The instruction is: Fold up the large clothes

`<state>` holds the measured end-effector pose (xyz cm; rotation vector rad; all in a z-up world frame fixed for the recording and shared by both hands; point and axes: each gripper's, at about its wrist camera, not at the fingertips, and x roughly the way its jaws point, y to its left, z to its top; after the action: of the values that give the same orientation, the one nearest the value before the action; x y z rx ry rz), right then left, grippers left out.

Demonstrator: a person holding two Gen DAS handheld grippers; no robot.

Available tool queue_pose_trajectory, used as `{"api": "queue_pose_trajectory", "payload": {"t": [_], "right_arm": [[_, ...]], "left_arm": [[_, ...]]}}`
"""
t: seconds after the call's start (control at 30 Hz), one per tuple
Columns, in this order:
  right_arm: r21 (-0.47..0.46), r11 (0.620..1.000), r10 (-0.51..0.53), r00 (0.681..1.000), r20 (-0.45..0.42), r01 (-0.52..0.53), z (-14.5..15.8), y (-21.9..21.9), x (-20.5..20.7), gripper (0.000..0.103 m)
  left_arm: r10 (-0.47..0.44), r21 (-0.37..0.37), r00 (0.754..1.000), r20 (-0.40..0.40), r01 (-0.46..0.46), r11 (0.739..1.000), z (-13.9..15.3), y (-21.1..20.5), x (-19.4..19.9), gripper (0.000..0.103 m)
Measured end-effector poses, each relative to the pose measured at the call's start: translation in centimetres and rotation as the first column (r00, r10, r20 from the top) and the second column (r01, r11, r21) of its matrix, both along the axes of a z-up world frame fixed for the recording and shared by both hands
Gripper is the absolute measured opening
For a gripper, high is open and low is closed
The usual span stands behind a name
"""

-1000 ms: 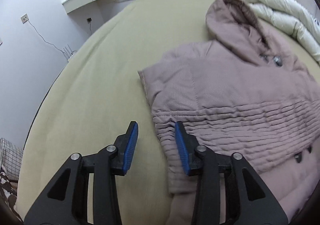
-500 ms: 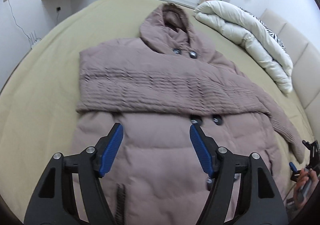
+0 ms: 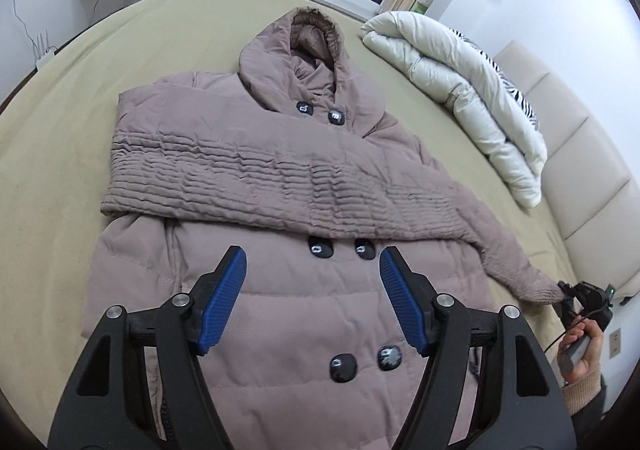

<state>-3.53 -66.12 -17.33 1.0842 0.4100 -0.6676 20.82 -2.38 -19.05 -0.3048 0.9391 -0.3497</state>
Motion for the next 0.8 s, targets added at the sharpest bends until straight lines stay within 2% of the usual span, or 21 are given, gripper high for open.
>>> {"api": "queue_pose_trajectory", "payload": {"t": [0.07, 0.1, 0.17, 0.2, 0.3, 0.37, 0.43, 0.5, 0.53, 0.6, 0.67, 0.73, 0.8], "right_arm": [[-0.152, 0.981, 0.114, 0.992, -0.048, -0.12, 3.5, 3.0, 3.2, 0.016], [-0.237, 0.954, 0.169, 0.982, -0.082, -0.184, 5.1, 5.2, 5.0, 0.016], [-0.391, 0.859, 0.286, 0.944, -0.167, -0.33, 8.0, 10.7, 9.1, 0.015], [-0.437, 0.813, 0.329, 0.923, -0.199, -0.384, 8.7, 13.1, 10.6, 0.015], [-0.575, 0.606, 0.454, 0.833, -0.316, -0.549, 10.1, 22.1, 15.6, 0.014], [-0.643, 0.433, 0.495, 0.763, -0.416, -0.632, 9.6, 28.6, 18.0, 0.014], [-0.655, 0.285, 0.507, 0.69, -0.516, -0.699, 7.7, 33.4, 20.1, 0.014], [-0.631, 0.172, 0.514, 0.616, -0.597, -0.756, 4.9, 37.3, 21.3, 0.014], [-0.611, 0.131, 0.519, 0.579, -0.628, -0.781, 3.4, 38.9, 21.7, 0.014], [-0.588, 0.082, 0.527, 0.536, -0.66, -0.805, 1.4, 40.9, 21.5, 0.014], [-0.591, 0.041, 0.522, 0.522, -0.675, -0.806, 0.5, 42.1, 20.9, 0.014], [-0.592, -0.005, 0.51, 0.507, -0.695, -0.806, -0.3, 42.9, 20.6, 0.014], [-0.596, -0.026, 0.497, 0.507, -0.704, -0.802, -0.4, 43.4, 20.2, 0.014]], "left_arm": [[0.008, -0.05, 1.0, -0.014, -0.009, 0.999, 0.3, 0.5, 0.3, 0.068], [0.017, -0.087, 0.999, -0.029, -0.019, 0.996, 0.2, 1.0, 0.5, 0.068], [0.051, -0.164, 0.997, -0.062, -0.061, 0.985, 0.0, 2.4, 0.8, 0.068], [0.062, -0.188, 0.995, -0.073, -0.075, 0.979, -0.1, 3.0, 1.0, 0.068], [0.071, -0.247, 0.992, -0.106, -0.096, 0.964, -0.7, 4.4, 1.7, 0.068], [0.057, -0.297, 0.991, -0.123, -0.092, 0.95, -0.8, 5.0, 2.5, 0.068], [0.033, -0.363, 0.987, -0.157, -0.089, 0.927, -1.4, 5.5, 3.6, 0.071], [0.037, -0.408, 0.975, -0.219, -0.126, 0.904, -2.4, 6.2, 4.5, 0.075], [0.034, -0.425, 0.97, -0.243, -0.137, 0.895, -2.8, 6.3, 4.8, 0.078], [0.008, -0.467, 0.963, -0.269, -0.138, 0.873, -3.3, 6.4, 5.4, 0.079], [-0.02, -0.512, 0.958, -0.286, -0.135, 0.848, -3.6, 6.2, 6.0, 0.084], [-0.041, -0.534, 0.954, -0.296, -0.13, 0.835, -3.7, 5.6, 6.6, 0.086], [-0.065, -0.561, 0.947, -0.315, -0.131, 0.817, -4.0, 5.1, 7.0, 0.087]]}}
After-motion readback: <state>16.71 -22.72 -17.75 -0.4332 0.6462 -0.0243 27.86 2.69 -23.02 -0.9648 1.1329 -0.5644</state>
